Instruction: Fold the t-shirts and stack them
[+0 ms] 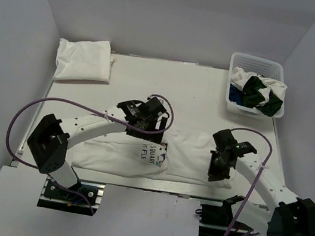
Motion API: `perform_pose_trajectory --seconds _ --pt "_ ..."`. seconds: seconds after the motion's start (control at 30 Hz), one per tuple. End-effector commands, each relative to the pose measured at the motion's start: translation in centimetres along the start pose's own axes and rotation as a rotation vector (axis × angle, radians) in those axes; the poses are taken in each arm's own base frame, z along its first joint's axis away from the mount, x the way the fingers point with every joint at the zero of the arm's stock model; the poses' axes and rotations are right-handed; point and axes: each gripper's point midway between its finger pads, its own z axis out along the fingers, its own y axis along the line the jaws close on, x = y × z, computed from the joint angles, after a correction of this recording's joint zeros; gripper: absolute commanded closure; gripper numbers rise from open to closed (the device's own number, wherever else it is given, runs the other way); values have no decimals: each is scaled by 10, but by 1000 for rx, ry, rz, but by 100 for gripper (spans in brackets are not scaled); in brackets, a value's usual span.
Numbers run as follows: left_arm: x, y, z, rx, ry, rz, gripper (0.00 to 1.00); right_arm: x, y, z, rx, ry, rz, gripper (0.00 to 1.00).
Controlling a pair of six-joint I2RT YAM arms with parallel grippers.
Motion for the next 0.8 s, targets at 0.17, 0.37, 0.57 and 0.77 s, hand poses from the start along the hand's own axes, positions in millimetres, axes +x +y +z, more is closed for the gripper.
perform_pose_trajectory --seconds 0.17,0.37,0.57,0.77 --pt "-4 84 19 -279 17 -180 0 -8 -58 -25 381 -76 200 100" --pt "-11 117 21 -327 -13 -272 0 -12 -40 -10 310 -7 133 89" --pt "15 150 30 -401 48 -395 0 -36 -21 -21 225 -47 46 24" --pt "45 178 42 -466 123 -502 0 -98 29 -46 1 -274 -9 10"
